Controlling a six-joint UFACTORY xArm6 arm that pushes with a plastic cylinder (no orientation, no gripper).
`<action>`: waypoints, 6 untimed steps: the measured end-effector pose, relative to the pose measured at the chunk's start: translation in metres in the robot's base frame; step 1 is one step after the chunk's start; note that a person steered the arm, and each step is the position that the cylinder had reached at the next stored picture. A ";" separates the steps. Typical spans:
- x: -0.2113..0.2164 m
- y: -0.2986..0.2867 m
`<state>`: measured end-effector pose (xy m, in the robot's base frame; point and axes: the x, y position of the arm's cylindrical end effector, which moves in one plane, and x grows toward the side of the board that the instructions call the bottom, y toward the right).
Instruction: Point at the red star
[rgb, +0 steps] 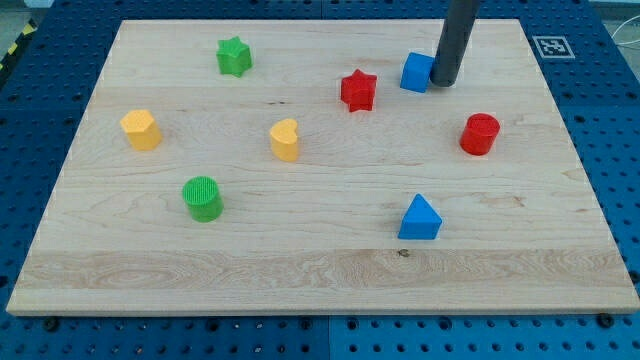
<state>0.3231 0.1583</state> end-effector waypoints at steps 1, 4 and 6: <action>0.013 0.000; 0.073 -0.063; 0.061 -0.110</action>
